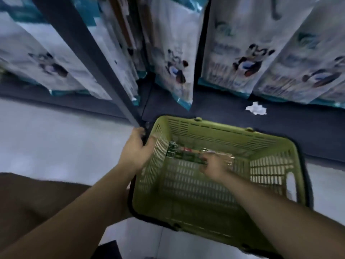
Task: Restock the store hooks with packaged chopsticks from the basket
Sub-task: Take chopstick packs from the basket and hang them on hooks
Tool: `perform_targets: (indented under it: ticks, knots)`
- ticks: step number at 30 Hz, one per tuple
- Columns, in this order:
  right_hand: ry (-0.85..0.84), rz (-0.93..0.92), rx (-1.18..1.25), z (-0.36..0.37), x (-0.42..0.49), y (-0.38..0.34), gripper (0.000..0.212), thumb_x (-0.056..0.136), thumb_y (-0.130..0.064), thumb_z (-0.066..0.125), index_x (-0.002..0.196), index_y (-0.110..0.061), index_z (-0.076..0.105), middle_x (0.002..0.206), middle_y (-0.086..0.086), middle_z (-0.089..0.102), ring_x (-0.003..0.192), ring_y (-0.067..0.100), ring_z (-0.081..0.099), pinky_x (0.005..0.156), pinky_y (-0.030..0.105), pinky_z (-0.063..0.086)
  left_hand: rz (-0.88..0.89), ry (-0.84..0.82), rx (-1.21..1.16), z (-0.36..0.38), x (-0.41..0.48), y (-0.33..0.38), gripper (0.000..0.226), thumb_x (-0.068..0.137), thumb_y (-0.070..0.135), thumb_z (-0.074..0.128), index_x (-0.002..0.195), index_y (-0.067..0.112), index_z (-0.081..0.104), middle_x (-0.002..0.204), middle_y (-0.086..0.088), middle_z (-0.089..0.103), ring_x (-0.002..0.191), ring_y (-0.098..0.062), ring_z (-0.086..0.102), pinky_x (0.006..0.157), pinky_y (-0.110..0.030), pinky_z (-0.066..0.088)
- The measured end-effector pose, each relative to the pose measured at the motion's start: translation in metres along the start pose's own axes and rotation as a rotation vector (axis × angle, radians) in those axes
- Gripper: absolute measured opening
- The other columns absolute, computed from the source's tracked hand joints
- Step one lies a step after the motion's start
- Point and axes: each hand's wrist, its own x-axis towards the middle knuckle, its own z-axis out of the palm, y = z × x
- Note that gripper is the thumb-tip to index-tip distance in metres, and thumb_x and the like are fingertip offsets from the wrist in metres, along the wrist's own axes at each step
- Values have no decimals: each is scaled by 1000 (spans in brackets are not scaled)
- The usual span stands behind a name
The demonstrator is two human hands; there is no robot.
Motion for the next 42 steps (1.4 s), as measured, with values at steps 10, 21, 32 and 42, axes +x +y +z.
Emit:
perform_targets:
  ticks: [10,21,32,42]
  knots:
    - [51,14,-292,43,52,13,52,91,-32,67,140,-23,52,133,7,54,118,31,59,91,36,55,-31,-7,-130,15,4,-23,31,90,58,55,94,28,61,81,11,67,77,-1,62,63,-26,44]
    - [96,7,-369,49,60,22,55,86,-43,74,133,-22,55,128,8,52,121,30,51,88,39,50,-70,-9,-177,14,5,-23,35,84,65,55,93,32,63,84,6,70,78,-15,68,75,-44,57]
    - [-27,2,-503,31,71,16,25,95,-22,59,119,-18,63,124,10,64,114,32,65,87,38,54,-84,-39,-228,11,4,-19,34,85,61,57,96,30,64,88,1,72,82,-18,69,73,-42,57]
    - [-107,32,-380,32,36,32,22,91,-32,66,111,-22,65,112,7,70,106,30,68,77,32,52,107,88,-16,2,-8,-10,36,97,31,65,130,20,55,126,2,57,112,-12,58,97,-35,48]
